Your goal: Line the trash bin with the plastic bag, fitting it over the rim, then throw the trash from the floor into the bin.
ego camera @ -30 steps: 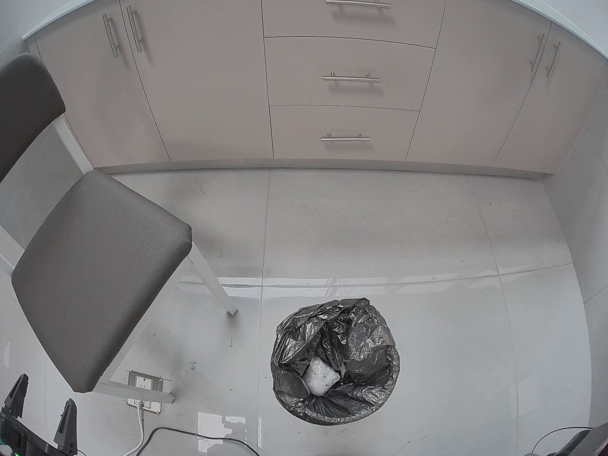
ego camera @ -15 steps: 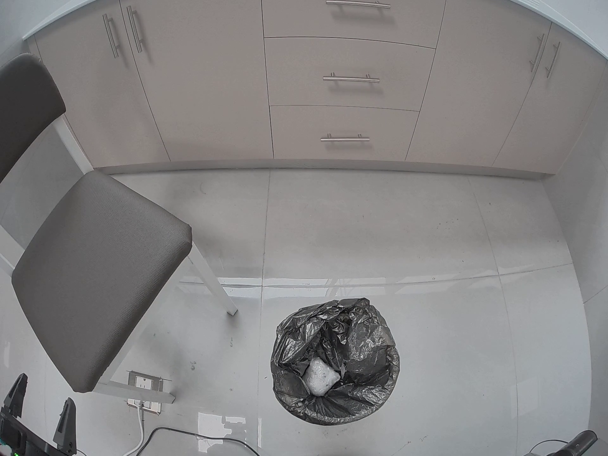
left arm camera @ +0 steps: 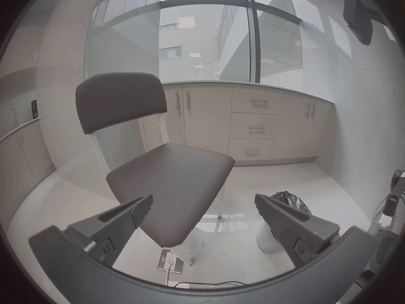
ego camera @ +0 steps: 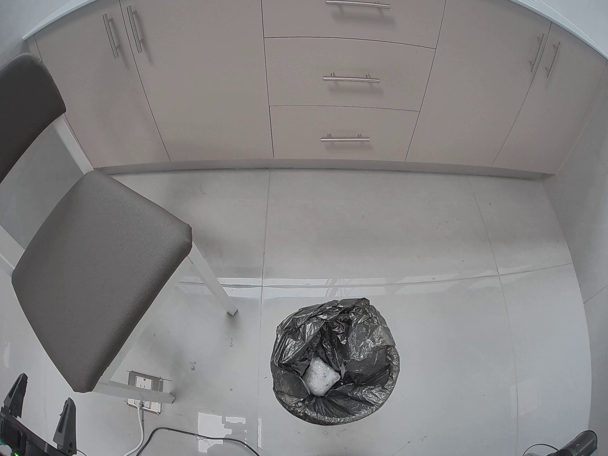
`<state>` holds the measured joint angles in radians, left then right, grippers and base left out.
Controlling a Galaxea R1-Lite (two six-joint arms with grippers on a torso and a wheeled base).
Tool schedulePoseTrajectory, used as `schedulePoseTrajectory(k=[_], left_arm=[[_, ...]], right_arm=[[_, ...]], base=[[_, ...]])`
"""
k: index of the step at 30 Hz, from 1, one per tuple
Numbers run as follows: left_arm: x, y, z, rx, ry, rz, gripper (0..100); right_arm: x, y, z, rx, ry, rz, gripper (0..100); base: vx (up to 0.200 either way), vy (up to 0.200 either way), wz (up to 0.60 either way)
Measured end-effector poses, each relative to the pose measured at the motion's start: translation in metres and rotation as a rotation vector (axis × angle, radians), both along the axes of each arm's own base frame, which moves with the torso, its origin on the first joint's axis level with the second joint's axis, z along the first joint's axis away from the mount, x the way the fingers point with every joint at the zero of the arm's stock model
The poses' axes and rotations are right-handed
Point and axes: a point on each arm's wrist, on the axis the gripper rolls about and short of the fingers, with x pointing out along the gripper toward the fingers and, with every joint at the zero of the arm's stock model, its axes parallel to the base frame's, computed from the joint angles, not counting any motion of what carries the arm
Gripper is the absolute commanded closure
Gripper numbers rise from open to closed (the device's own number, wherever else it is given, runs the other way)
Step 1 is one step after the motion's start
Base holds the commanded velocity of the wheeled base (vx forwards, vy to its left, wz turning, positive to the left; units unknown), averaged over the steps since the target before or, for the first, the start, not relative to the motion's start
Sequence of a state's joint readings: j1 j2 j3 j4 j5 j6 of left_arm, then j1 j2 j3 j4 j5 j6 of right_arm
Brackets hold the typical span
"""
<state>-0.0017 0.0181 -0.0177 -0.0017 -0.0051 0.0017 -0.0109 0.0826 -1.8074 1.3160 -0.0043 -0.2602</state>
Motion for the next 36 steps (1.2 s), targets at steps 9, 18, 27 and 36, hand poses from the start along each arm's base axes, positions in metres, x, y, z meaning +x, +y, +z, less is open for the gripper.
schedulePoseTrajectory(k=[9,18,27,36], left_arm=[[0.0,0.0,0.0,0.0,0.001,0.0,0],[0.0,0.0,0.0,0.0,0.001,0.0,0],[0.0,0.0,0.0,0.0,0.001,0.0,0],[0.0,0.0,0.0,0.0,0.0,0.0,0]], right_arm=[[0.043,-0.002,-0.016,0.061,0.157,0.062,100],[0.121,-0.003,-0.005,0.151,0.118,0.103,100],[0.201,-0.002,-0.03,0.181,0.121,0.161,100],[0.267,0.0,-0.105,0.208,0.289,0.223,100]], base=[[0.0,0.0,0.0],[0.0,0.0,0.0],[0.0,0.0,0.0],[0.0,0.0,0.0]])
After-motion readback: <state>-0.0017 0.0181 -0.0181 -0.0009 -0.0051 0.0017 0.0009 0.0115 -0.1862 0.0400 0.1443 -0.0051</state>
